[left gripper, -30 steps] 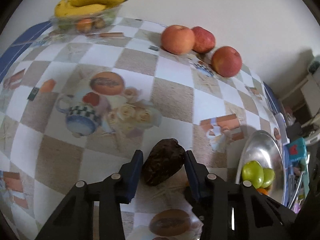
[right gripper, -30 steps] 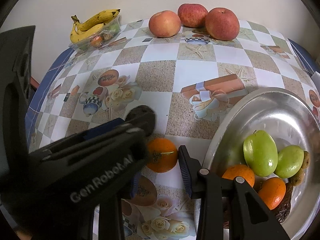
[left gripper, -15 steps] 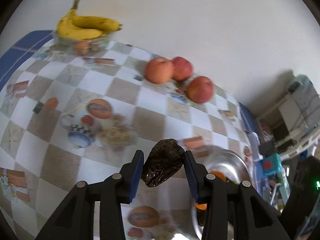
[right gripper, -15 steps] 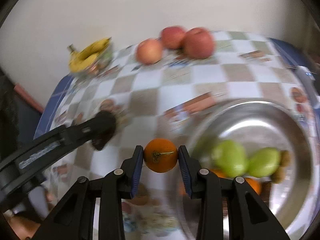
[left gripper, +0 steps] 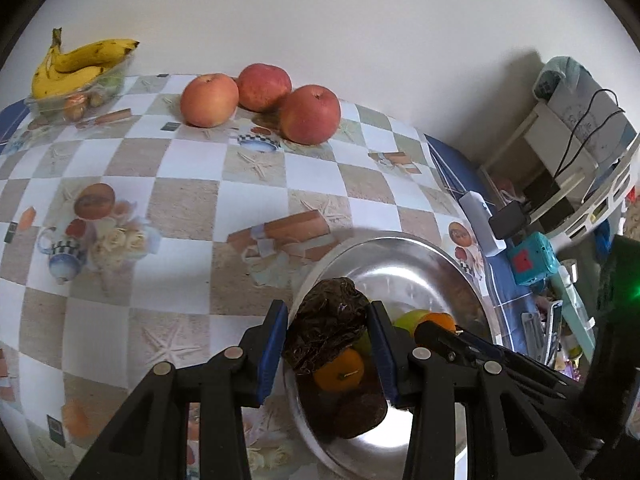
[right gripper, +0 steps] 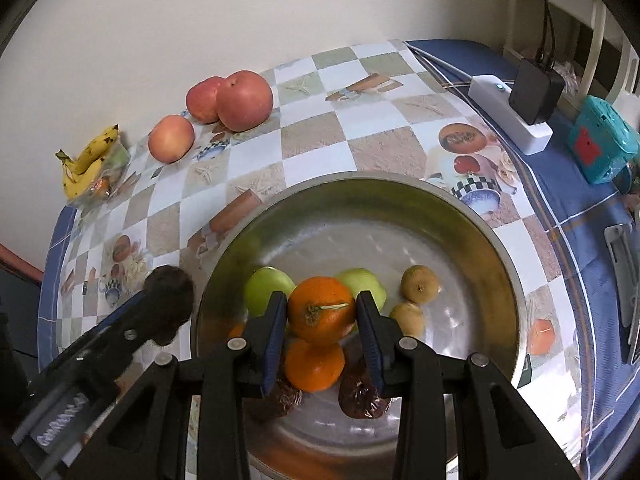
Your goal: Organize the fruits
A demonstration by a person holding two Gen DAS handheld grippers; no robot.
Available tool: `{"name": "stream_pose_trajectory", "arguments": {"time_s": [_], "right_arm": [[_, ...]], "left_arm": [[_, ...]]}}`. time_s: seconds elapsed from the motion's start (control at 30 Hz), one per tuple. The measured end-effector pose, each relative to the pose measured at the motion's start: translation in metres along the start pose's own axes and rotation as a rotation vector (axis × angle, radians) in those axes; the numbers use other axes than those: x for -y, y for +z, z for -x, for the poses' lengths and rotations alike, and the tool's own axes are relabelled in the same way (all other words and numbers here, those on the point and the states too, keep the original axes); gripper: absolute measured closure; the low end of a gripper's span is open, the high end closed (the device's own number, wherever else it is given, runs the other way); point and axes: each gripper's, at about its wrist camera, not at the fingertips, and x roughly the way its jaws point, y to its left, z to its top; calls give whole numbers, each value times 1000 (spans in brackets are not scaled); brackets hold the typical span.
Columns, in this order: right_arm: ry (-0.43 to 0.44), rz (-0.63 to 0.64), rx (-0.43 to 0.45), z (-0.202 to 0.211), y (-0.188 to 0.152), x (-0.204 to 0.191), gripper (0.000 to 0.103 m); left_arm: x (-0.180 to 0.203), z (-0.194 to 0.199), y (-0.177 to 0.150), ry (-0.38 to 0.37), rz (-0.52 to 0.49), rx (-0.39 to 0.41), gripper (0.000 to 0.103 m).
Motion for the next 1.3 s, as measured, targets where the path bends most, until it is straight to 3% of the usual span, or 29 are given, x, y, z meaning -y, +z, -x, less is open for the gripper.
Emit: {"name": "stream_pose_trajectory", "arguments": {"time_s": [0.23, 0.77, 0.9, 1.03, 1.13, 1.2, 1.27, 1.3], "right_arm": [[24, -11, -14, 2, -2, 5, 66], [4, 25, -11, -1, -2, -3, 65], [0, 31, -6, -2, -3, -5, 64], [-3, 49, -9, -5, -4, -8, 64], [2, 46, -16, -8, -5, -8, 51], [3, 43, -12, -8, -6, -9, 50], [7, 45, -5, -6, -6, -10, 50], [9, 48, 1, -4, -7, -11, 50]], "left_arm": [[-6, -16, -5, -30, 65, -49, 60], [-16, -4, -4, -61, 135, -40, 57], [-21, 4, -5, 10, 132, -24, 41], [-37, 10, -10, 129, 143, -21, 24], [-48, 12, -17, 182, 158, -26, 16], [-53, 13, -21, 209, 160, -23, 13], [-58, 15, -24, 249, 157, -13, 0], [-61, 16, -25, 269, 156, -4, 0]]}}
